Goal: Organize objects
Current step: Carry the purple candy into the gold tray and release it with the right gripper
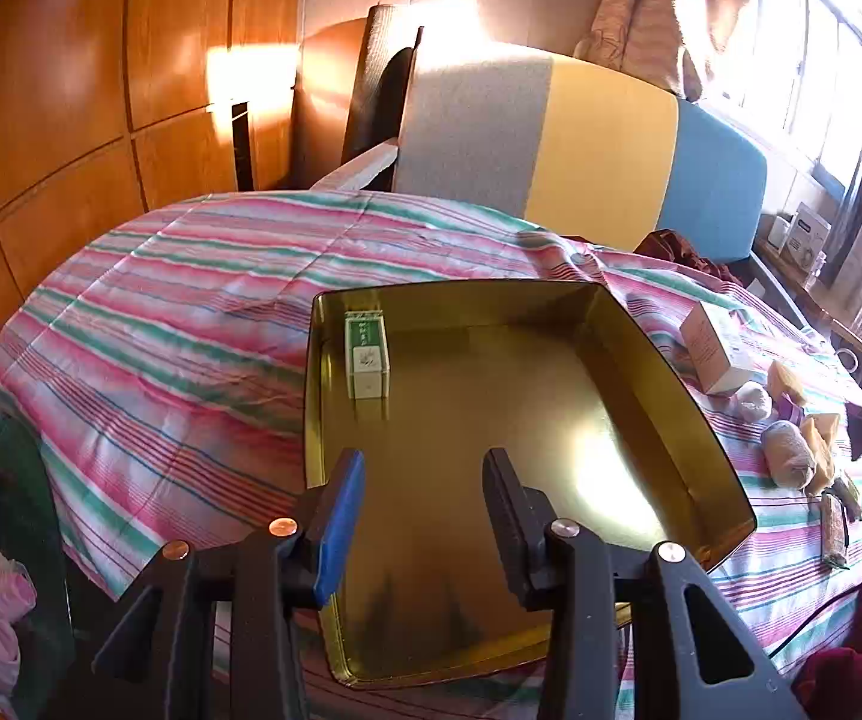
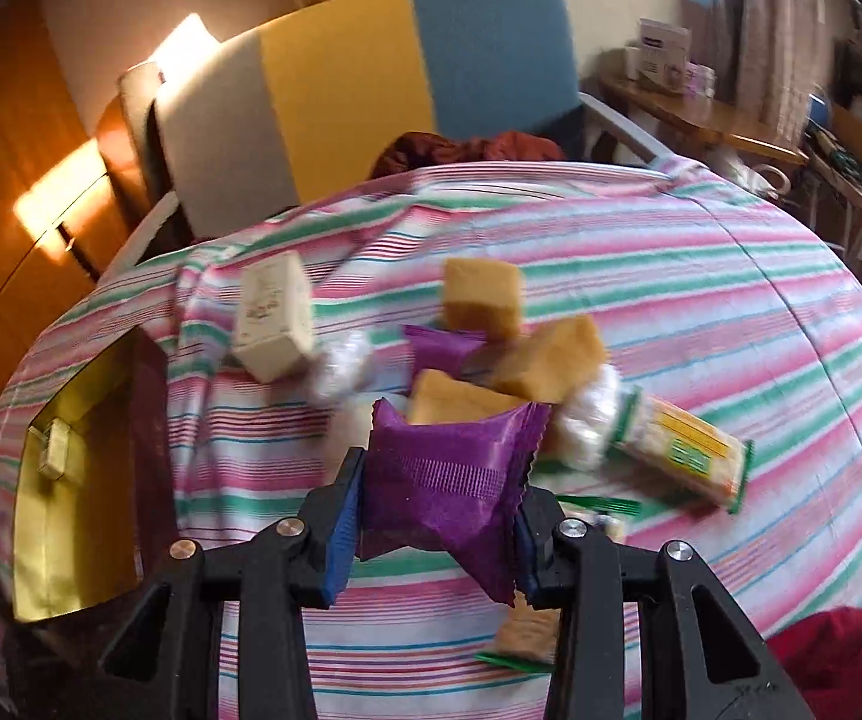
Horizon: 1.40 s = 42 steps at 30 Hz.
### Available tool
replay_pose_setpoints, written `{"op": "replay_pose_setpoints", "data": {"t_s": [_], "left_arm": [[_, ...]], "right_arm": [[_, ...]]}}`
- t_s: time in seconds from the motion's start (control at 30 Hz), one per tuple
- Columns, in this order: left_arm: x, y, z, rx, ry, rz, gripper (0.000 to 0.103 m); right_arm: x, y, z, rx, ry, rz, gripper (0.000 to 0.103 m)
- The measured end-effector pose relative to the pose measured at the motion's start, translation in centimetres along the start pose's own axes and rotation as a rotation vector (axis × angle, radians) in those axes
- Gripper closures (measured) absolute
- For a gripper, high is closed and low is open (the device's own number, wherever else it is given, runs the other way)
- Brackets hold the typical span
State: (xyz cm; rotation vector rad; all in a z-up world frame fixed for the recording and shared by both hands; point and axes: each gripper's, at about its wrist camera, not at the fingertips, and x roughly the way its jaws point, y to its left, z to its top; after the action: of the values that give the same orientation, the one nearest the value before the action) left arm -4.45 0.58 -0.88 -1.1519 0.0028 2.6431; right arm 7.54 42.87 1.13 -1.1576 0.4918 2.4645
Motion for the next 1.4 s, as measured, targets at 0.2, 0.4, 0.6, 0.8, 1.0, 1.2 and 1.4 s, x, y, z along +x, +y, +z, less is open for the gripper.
{"op": "replay_pose_setpoints", "data": {"t_s": [0.2, 0.4, 0.6, 0.8, 1.0, 1.2, 1.4], "left_arm": [[0.1, 2.3, -0.7, -0.056, 0.017, 0.014, 0.062], [0.2, 5.0, -1.0, -0.103, 0.021, 0.065, 0.062], [-0.1, 6.5, -1.0, -0.125, 0.01, 0.096, 0.062], [0.4, 7.4, -1.1, -0.149, 0.025, 0.097, 0.062], [0.7, 7.5, -1.3, -0.156, 0.036, 0.098, 0.062], [0.7, 7.2, -1.4, -0.146, 0.038, 0.091, 0.062], [0.7, 6.2, -1.6, -0.126, 0.044, 0.073, 0.062]], "right_arm": [[2.2, 12.2, 0.2, -0.192, 0.087, 0.243, 0.061], [6.2, 23.9, -2.4, -0.374, 0.216, 0.39, 0.061], [10.9, 31.2, -3.8, -0.452, 0.326, 0.41, 0.061], [14.1, 35.1, -3.0, -0.416, 0.397, 0.476, 0.059], [14.2, 36.6, -2.4, -0.353, 0.406, 0.575, 0.042], [12.6, 35.3, -2.6, -0.368, 0.364, 0.555, 0.032], [9.4, 31.5, -2.8, -0.375, 0.27, 0.527, 0.003]]}}
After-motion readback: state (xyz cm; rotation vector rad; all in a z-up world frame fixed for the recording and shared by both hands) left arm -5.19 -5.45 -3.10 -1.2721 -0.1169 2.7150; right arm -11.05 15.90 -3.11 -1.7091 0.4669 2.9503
